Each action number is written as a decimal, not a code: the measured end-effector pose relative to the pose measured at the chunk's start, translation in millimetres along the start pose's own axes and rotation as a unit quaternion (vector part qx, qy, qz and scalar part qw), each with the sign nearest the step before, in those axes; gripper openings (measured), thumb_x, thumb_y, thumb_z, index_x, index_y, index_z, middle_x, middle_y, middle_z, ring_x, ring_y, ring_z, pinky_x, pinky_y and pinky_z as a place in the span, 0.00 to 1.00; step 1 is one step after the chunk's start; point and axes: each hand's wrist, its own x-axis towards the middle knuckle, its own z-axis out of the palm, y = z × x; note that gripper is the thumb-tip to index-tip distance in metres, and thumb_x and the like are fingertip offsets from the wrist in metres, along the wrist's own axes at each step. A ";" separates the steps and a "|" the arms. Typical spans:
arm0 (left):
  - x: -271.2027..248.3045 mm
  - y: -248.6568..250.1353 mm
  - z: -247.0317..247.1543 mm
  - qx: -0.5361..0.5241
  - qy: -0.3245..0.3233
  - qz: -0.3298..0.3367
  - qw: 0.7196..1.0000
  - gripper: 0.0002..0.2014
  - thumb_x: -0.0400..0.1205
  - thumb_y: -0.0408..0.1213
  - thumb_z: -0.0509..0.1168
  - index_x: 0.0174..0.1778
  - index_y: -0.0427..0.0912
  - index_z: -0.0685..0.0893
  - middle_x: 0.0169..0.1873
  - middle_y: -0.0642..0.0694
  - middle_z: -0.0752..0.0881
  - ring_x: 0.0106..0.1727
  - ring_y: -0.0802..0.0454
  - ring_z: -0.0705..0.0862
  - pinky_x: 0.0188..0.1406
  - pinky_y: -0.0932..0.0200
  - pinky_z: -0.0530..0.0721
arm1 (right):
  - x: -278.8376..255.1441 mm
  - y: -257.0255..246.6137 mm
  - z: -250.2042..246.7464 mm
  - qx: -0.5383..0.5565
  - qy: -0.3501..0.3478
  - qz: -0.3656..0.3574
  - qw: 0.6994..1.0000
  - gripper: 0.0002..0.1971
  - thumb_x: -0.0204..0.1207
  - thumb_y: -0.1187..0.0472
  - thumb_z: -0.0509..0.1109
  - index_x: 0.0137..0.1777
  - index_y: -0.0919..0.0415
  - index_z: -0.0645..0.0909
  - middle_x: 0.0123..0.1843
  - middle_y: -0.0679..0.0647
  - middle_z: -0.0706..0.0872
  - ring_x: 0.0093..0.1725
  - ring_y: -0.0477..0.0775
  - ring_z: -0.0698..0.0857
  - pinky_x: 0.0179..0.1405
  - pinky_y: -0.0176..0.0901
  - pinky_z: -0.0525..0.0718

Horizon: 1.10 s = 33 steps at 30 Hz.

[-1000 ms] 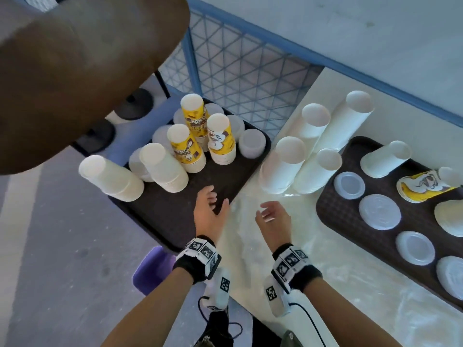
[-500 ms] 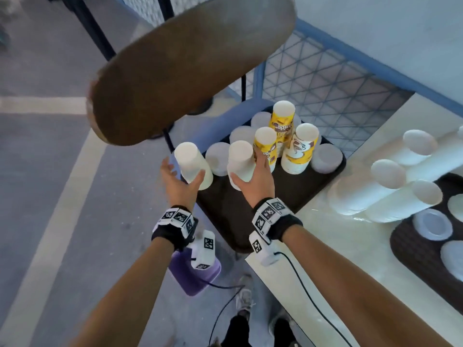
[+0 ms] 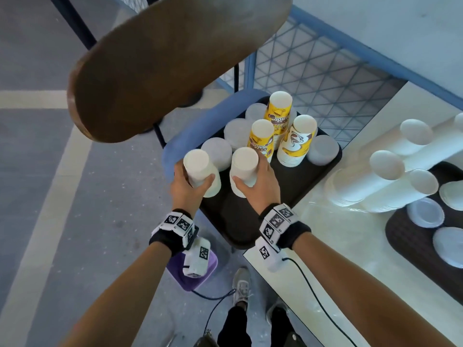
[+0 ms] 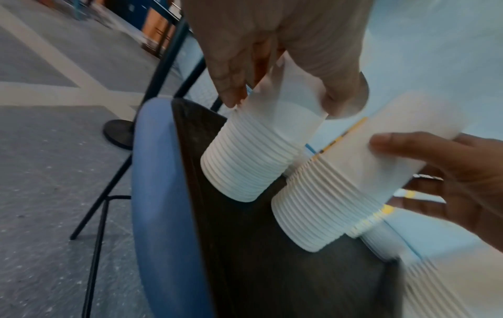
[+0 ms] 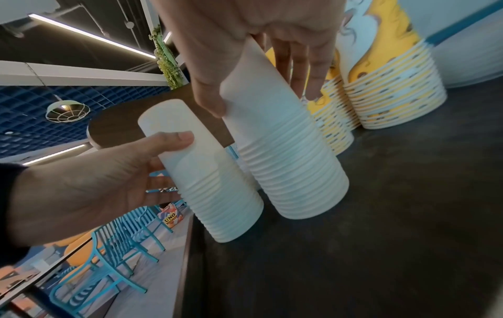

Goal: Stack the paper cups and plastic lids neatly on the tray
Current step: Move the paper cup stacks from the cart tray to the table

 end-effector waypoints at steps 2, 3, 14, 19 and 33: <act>-16.7 1.8 9.6 -0.008 -0.037 0.014 0.999 0.34 0.68 0.38 0.78 0.67 0.44 0.69 0.60 0.50 0.80 0.61 0.51 0.80 0.60 0.58 0.80 | -10.4 10.9 -11.8 -0.008 0.002 0.012 1.000 0.39 0.68 0.52 0.76 0.76 0.56 0.62 0.73 0.53 0.73 0.72 0.56 0.72 0.66 0.51 0.74; -25.2 2.6 15.2 -0.009 -0.055 0.023 0.998 0.33 0.68 0.37 0.78 0.65 0.47 0.69 0.58 0.52 0.80 0.60 0.52 0.80 0.58 0.60 0.80 | -14.7 16.1 -17.8 -0.011 0.006 0.016 1.000 0.39 0.67 0.51 0.77 0.76 0.57 0.63 0.73 0.54 0.74 0.72 0.56 0.72 0.66 0.50 0.74; -56.0 -6.3 54.3 -0.002 -0.150 -0.002 0.989 0.42 0.63 0.40 0.81 0.69 0.55 0.65 0.66 0.54 0.76 0.66 0.57 0.74 0.65 0.60 0.72 | -21.8 45.3 -37.0 0.035 0.014 0.071 0.997 0.47 0.57 0.56 0.84 0.75 0.57 0.63 0.71 0.57 0.75 0.71 0.59 0.73 0.68 0.55 0.74; -55.4 -15.2 62.4 0.020 -0.145 -0.043 0.988 0.47 0.60 0.46 0.80 0.73 0.52 0.63 0.68 0.50 0.77 0.69 0.49 0.75 0.69 0.49 0.74 | -17.9 51.5 -31.1 0.076 -0.025 0.152 0.985 0.46 0.59 0.54 0.83 0.76 0.54 0.63 0.70 0.55 0.78 0.70 0.58 0.76 0.68 0.52 0.74; -56.6 -19.5 66.3 0.046 -0.102 -0.042 0.993 0.42 0.67 0.38 0.79 0.74 0.42 0.64 0.67 0.44 0.78 0.68 0.46 0.76 0.64 0.59 0.71 | -26.9 66.2 -33.2 0.170 -0.021 0.181 0.968 0.43 0.60 0.60 0.82 0.74 0.53 0.64 0.66 0.53 0.80 0.65 0.53 0.78 0.62 0.43 0.75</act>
